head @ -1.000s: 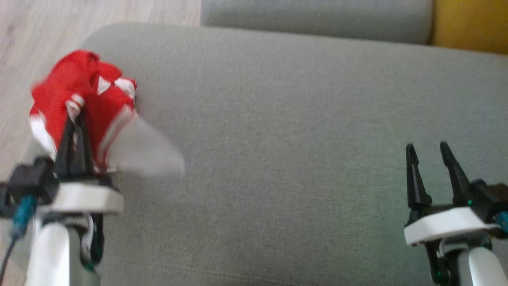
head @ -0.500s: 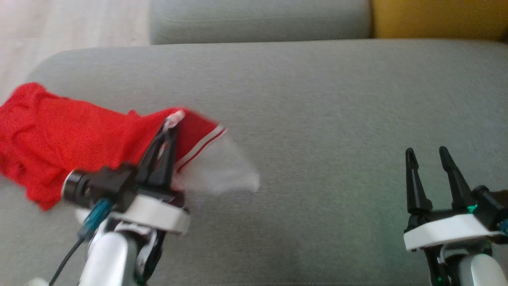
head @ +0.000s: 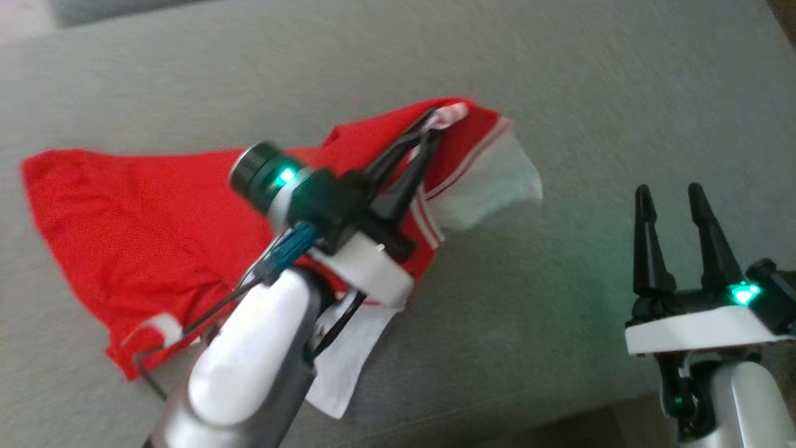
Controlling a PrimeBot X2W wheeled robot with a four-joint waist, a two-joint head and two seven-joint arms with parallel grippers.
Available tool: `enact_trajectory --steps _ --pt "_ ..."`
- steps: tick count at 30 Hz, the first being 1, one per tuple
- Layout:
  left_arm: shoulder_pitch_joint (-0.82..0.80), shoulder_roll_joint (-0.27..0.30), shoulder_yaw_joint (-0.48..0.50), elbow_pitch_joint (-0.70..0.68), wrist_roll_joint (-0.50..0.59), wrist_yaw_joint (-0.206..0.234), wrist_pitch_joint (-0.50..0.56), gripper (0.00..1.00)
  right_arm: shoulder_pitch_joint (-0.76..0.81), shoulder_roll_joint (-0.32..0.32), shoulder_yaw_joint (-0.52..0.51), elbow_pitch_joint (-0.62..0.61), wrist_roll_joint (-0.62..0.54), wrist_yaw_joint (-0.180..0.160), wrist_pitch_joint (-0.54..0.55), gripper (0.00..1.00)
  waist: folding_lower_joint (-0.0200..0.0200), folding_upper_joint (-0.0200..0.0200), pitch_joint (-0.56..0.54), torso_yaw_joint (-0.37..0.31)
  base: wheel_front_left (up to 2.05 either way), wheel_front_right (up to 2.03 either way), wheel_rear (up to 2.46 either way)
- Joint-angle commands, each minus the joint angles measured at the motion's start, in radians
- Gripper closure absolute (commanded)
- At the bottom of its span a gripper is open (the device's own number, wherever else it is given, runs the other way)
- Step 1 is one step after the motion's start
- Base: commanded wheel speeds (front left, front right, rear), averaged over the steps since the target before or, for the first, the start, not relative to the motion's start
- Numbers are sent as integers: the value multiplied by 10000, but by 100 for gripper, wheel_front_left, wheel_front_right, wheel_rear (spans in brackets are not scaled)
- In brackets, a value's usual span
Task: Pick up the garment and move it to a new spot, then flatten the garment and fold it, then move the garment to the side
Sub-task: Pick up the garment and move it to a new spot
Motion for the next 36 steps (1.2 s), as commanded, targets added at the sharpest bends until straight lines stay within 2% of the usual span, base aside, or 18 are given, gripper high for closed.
enact_trajectory --steps 1,7,11,17,20,21,22,23,29,33,34,36 --pt "-598 -27 149 -316 -98 -41 -4 100 -364 -55 294 -272 93 77 -145 0 0 0 881 -915 0 0 0" --pt "-2064 -31 -866 509 -601 127 92 100 -721 -55 687 120 574 77 -695 0 0 0 1794 -1874 0 0 0" --pt "-2800 -32 -1318 1431 -1104 337 169 100 -909 -55 945 441 825 77 -1003 0 0 0 2177 -2260 0 0 0" --pt "-3415 -32 -1821 3911 -1454 355 842 100 -1130 -55 1189 888 1050 77 -1313 0 0 0 2362 -2453 0 0 0" --pt "-3580 -33 -2187 4716 -1673 282 1046 100 -1240 -55 1227 1068 1096 77 -1391 0 0 0 2354 -2397 0 0 0" --pt "-3638 -33 -2296 4893 -1742 281 1064 92 -1278 -55 1227 1114 1090 77 -1410 0 0 0 2343 -2358 0 0 0" --pt "-3682 -33 -2387 5033 -1842 293 1073 35 -1316 -55 1232 1158 1081 77 -1425 0 0 0 2316 -2312 0 0 0" --pt "-3723 -33 -2473 5105 -1966 306 1013 0 -1350 -55 1232 1201 1066 77 -1437 0 0 0 2269 -2257 0 0 0" --pt "-3832 -33 -2939 4817 -2439 586 76 0 -1417 -55 1065 1373 778 77 -1405 0 0 0 1667 -1664 0 0 0" --pt "-3548 -30 -2805 4306 -2601 1080 -687 0 -1309 -55 808 1320 454 77 -1159 0 0 0 1053 -1020 0 0 0" --pt "-3548 -30 -2805 4306 -2601 1080 -687 0 -1309 -55 808 1320 454 77 -1159 0 0 0 1053 -1020 0 0 0" --pt "-3131 178 -2483 3926 -2677 1520 -1189 0 -1175 -55 630 1196 190 77 -893 0 0 0 596 -536 0 0 0"
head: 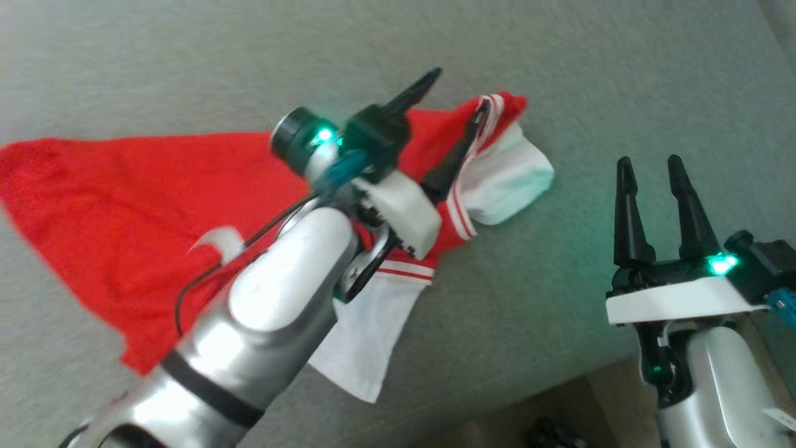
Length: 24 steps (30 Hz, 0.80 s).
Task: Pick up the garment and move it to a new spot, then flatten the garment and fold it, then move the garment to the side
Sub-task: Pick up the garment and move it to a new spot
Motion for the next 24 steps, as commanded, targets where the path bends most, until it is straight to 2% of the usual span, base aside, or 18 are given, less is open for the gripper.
enact_trajectory --steps 1,10,16,19,24 --pt "107 155 426 -433 -92 156 -190 0 118 -57 120 -378 -127 77 85 0 0 0 -639 651 0 0 0" --pt "1915 1437 1945 -1580 -546 1628 -845 0 709 -57 -279 -974 -751 77 946 0 0 0 -1708 2033 0 0 0" --pt "3157 2099 3021 -2149 -792 2406 -1001 0 1042 -57 -284 -1257 -1034 77 1411 0 0 0 -2216 2661 0 0 0" --pt "3786 2347 3509 -2467 -829 2664 -1030 0 1169 -57 -300 -1325 -1114 77 1568 0 0 0 -2425 2905 0 0 0" --pt "4811 2708 4375 -3091 -665 2774 -1040 0 1434 -57 -302 -1401 -1205 77 1775 0 0 0 -2757 3221 0 0 0"
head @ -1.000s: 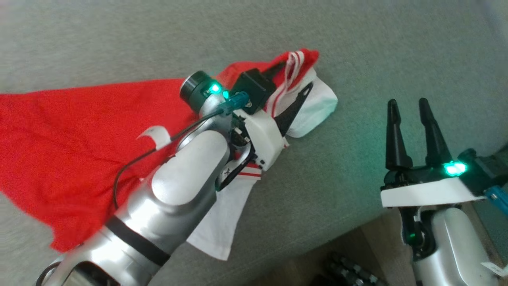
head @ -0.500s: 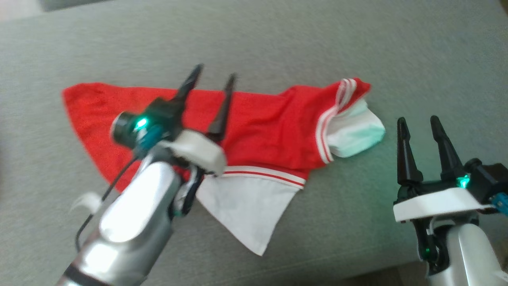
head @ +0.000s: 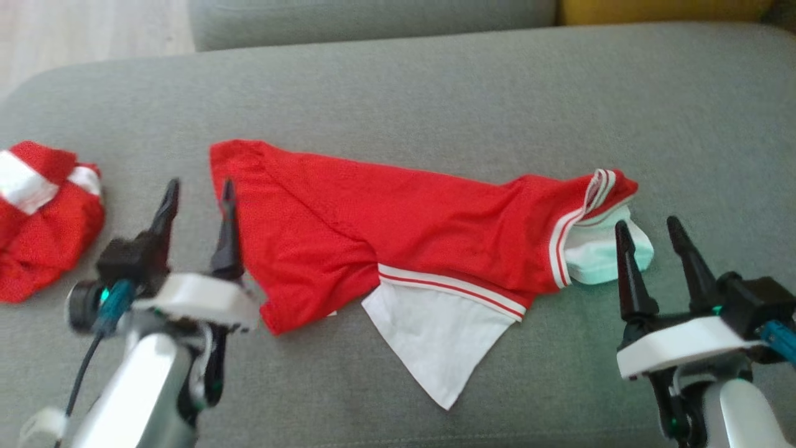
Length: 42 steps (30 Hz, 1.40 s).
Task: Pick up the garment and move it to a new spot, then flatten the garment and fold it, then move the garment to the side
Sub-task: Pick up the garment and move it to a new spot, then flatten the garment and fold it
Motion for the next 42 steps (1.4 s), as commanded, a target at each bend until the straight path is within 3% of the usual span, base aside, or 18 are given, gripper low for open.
enact_trajectory --steps 1,6,17,42 --pt "-118 331 584 -446 134 62 -119 0 -90 -55 235 -401 -108 77 36 0 0 -1 -219 200 0 0 0" --pt "930 407 1072 -793 391 -155 -120 0 130 -55 273 -440 -210 77 221 0 0 -1 -506 373 0 0 0" --pt "2275 392 1035 -897 668 -384 -121 0 879 -55 425 -484 -245 77 432 0 0 -1 -1152 360 0 0 0" --pt "2347 372 924 -879 813 -411 -122 0 1012 -54 468 -624 -290 77 575 0 0 -1 -1214 463 0 0 0"
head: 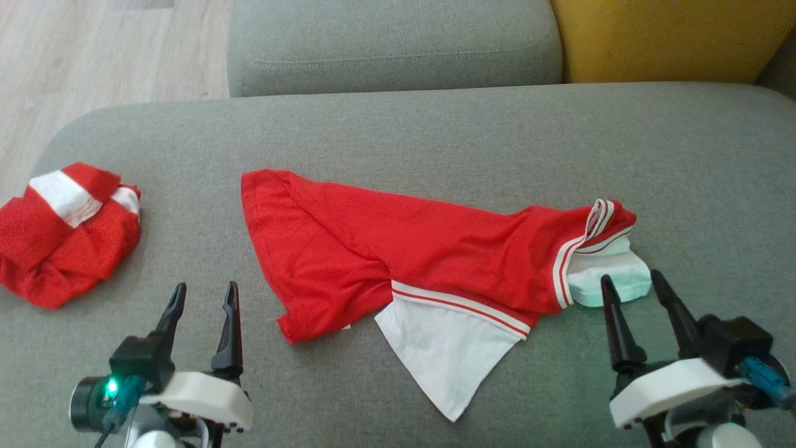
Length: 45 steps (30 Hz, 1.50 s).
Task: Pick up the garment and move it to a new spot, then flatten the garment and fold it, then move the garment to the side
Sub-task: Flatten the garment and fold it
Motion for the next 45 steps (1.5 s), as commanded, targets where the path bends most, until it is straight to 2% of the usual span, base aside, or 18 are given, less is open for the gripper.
enact_trajectory --steps 1,8,13,20,26,27,28,30,34,40,45 --pt "-579 227 340 -303 110 -39 -122 0 -313 -56 368 -370 -132 77 39 0 0 -1 63 30 0 0 0" --pt "-1057 58 272 -303 185 -190 -122 0 -324 -67 2416 355 -550 77 585 0 0 -1 460 432 0 0 0" --pt "-1553 -204 176 -291 380 -370 -122 0 -347 -402 3673 1326 -822 77 876 0 0 -1 823 942 0 0 0" --pt "-2086 -665 293 -389 676 -619 -122 0 -651 -991 4309 2403 -1134 77 1715 0 0 -1 1320 1548 0 0 0" --pt "-2314 -1041 404 -487 968 -829 -122 0 -980 -1252 4423 2672 -1280 77 2206 0 0 -1 1579 1844 0 0 0" --pt "-2338 -1118 432 -493 1017 -878 -122 0 -1017 -1268 4408 2758 -1293 77 2375 53 0 -1 1609 1890 0 0 0" --pt "-2358 -1190 458 -485 1066 -930 -122 0 -1047 -1272 4407 2826 -1271 77 2523 100 0 -1 1633 1933 0 0 0" --pt "-2386 -1324 521 -455 1156 -1034 -122 0 -1097 -1295 4443 2916 -1221 77 2765 100 0 -1 1653 2003 0 0 0" --pt "-2356 -1524 712 -419 1331 -1188 -122 0 -1172 -1271 4448 2534 -984 77 2591 100 0 -1 1651 2047 0 0 0" --pt "-2178 -1657 1086 -473 1578 -1316 -122 0 -1253 -1189 4099 1166 -711 77 2024 100 0 -1 1596 1816 0 0 0" --pt "-2167 -1757 1245 -507 1758 -1483 -122 0 -1455 -1083 3109 -165 -609 77 1730 100 0 -1 1578 1555 0 0 0"
